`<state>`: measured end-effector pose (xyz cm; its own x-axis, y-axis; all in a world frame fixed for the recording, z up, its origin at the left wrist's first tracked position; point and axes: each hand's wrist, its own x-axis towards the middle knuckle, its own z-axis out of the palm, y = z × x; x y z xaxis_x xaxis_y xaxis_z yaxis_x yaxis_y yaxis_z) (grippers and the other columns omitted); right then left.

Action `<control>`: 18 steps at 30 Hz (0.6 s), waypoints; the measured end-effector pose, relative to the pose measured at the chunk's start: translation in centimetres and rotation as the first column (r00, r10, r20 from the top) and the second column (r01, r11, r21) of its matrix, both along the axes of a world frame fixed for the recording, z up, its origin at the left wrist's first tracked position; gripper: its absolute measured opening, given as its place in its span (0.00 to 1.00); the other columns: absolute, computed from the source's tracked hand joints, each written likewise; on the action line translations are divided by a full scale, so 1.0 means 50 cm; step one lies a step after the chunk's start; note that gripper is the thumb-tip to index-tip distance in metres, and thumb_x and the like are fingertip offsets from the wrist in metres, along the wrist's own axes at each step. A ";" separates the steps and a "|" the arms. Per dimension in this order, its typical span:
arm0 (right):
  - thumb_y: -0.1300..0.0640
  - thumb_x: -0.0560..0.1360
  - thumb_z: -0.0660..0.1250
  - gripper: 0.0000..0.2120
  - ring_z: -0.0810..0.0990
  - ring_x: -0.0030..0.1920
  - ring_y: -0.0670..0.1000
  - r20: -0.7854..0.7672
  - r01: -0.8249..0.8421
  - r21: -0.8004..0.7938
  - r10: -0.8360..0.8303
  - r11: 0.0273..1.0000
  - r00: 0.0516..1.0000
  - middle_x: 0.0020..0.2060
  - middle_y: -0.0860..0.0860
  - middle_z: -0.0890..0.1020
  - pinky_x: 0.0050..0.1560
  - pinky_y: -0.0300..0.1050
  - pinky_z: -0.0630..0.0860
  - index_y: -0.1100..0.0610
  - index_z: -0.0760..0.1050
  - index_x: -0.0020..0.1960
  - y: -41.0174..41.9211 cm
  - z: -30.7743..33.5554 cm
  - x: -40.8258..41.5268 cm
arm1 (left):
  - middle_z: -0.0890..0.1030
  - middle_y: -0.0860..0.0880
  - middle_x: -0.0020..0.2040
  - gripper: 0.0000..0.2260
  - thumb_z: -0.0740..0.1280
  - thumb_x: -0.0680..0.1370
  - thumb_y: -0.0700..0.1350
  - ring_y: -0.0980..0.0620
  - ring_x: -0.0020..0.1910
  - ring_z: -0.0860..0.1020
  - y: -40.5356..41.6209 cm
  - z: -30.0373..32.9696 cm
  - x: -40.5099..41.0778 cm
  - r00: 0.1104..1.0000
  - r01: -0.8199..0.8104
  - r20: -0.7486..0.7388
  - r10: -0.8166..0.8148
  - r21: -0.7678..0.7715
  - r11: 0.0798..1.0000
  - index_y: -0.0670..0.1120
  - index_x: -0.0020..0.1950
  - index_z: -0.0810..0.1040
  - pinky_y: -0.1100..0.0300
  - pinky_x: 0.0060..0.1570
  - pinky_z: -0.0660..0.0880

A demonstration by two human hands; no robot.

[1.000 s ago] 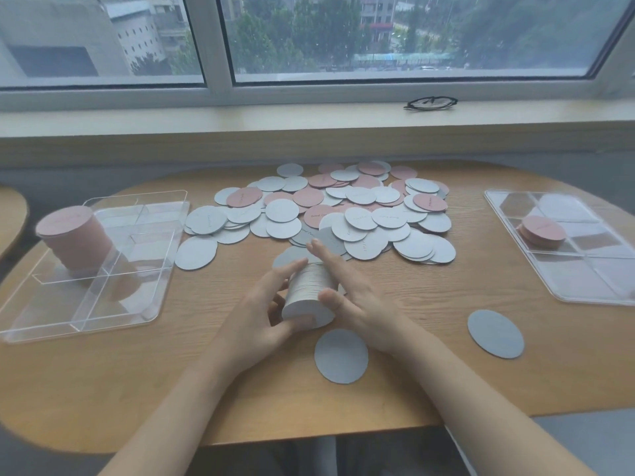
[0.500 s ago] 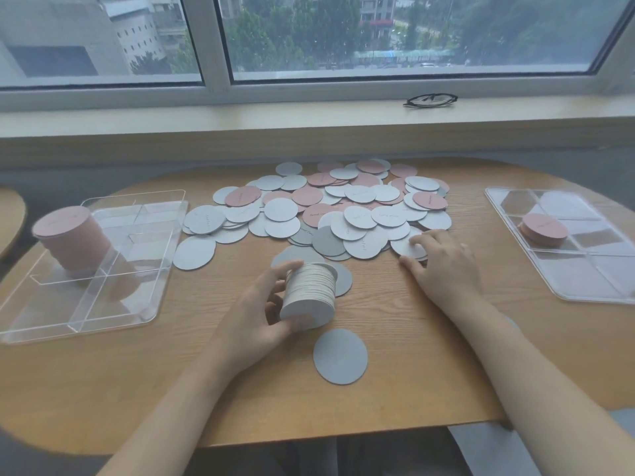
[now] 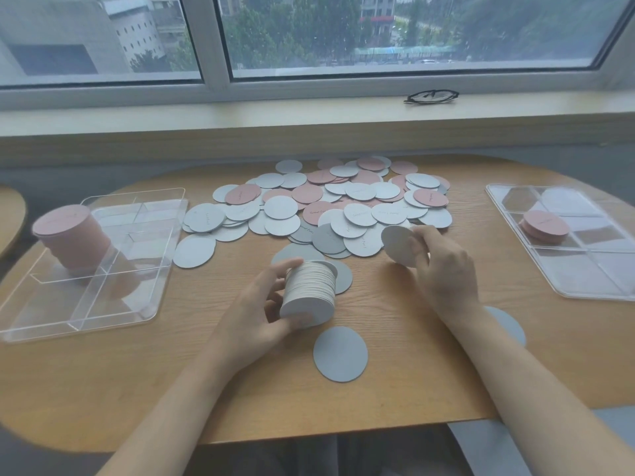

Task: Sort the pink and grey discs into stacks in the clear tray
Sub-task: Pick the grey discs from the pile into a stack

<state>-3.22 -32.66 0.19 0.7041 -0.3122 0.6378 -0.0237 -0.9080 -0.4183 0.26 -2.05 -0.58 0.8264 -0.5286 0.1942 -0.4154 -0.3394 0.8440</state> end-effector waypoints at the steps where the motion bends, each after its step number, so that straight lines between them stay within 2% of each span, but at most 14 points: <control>1: 0.56 0.78 0.63 0.08 0.76 0.35 0.58 0.007 -0.059 0.060 0.059 0.996 0.998 0.36 0.53 0.81 0.37 0.45 0.69 0.59 0.78 0.53 0.002 -0.001 0.000 | 0.78 0.62 0.61 0.33 0.78 0.71 0.48 0.53 0.61 0.79 0.000 0.000 0.000 1.000 0.000 -0.001 0.000 0.000 1.000 0.66 0.71 0.68 0.47 0.57 0.79; 2: 0.57 0.79 0.64 0.07 0.75 0.36 0.55 0.023 -0.116 0.109 0.114 0.987 0.993 0.37 0.51 0.80 0.37 0.44 0.69 0.59 0.78 0.53 0.007 0.002 -0.002 | 0.78 0.62 0.60 0.33 0.78 0.71 0.48 0.52 0.61 0.79 -0.001 0.001 0.000 1.000 0.000 -0.005 0.000 -0.001 1.000 0.66 0.71 0.68 0.47 0.57 0.79; 4: 0.60 0.79 0.66 0.04 0.75 0.38 0.49 0.039 -0.199 0.226 0.196 0.954 0.980 0.38 0.48 0.80 0.39 0.33 0.69 0.59 0.78 0.53 0.023 0.011 -0.006 | 0.79 0.61 0.59 0.33 0.78 0.71 0.48 0.52 0.59 0.80 -0.001 0.002 0.000 1.000 0.000 -0.013 0.000 -0.007 1.000 0.66 0.71 0.68 0.47 0.56 0.79; 6: 0.60 0.79 0.68 0.04 0.77 0.41 0.46 0.055 -0.260 0.400 0.260 0.879 0.964 0.40 0.47 0.81 0.42 0.30 0.71 0.57 0.77 0.53 0.048 0.020 -0.007 | 0.79 0.60 0.60 0.33 0.78 0.70 0.49 0.51 0.59 0.80 -0.002 0.003 0.000 1.000 0.001 -0.011 -0.001 -0.012 1.000 0.66 0.71 0.68 0.46 0.56 0.79; 9: 0.62 0.78 0.68 0.05 0.83 0.45 0.45 0.117 -0.339 0.631 0.346 0.698 0.931 0.44 0.45 0.84 0.46 0.37 0.76 0.54 0.77 0.53 0.096 0.025 -0.004 | 0.78 0.61 0.62 0.33 0.78 0.70 0.50 0.52 0.60 0.79 -0.002 0.001 0.003 1.000 0.007 -0.013 -0.008 -0.020 1.000 0.66 0.71 0.69 0.47 0.57 0.79; 11: 0.64 0.78 0.68 0.05 0.84 0.46 0.47 0.166 -0.394 0.694 0.398 0.603 0.902 0.45 0.48 0.85 0.47 0.40 0.78 0.56 0.77 0.52 0.124 0.025 -0.001 | 0.77 0.61 0.62 0.34 0.78 0.69 0.52 0.52 0.62 0.79 -0.002 -0.001 0.004 1.000 0.008 -0.019 -0.009 -0.029 1.000 0.65 0.71 0.68 0.49 0.57 0.79; 15: 0.65 0.79 0.66 0.04 0.84 0.48 0.57 0.227 -0.467 0.770 0.498 0.435 0.837 0.47 0.58 0.85 0.50 0.57 0.80 0.61 0.76 0.53 0.159 0.021 0.005 | 0.77 0.63 0.63 0.36 0.79 0.69 0.51 0.54 0.63 0.78 -0.003 -0.004 0.005 1.000 0.001 -0.017 -0.001 -0.039 0.999 0.65 0.72 0.67 0.54 0.58 0.79; 18: 0.66 0.81 0.62 0.06 0.83 0.51 0.57 0.230 -0.475 0.825 0.583 0.308 0.779 0.51 0.61 0.84 0.55 0.55 0.80 0.65 0.76 0.56 0.168 0.020 0.003 | 0.77 0.58 0.66 0.39 0.81 0.70 0.47 0.59 0.60 0.78 -0.003 -0.004 0.005 1.000 -0.019 0.002 0.019 -0.025 0.999 0.66 0.73 0.64 0.62 0.57 0.77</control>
<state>-3.04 -24.27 1.19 0.9581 -0.1646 0.2344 0.2409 0.0209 -0.9703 0.50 -2.22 -0.76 0.8360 -0.5075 0.2088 -0.4105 -0.3259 0.8516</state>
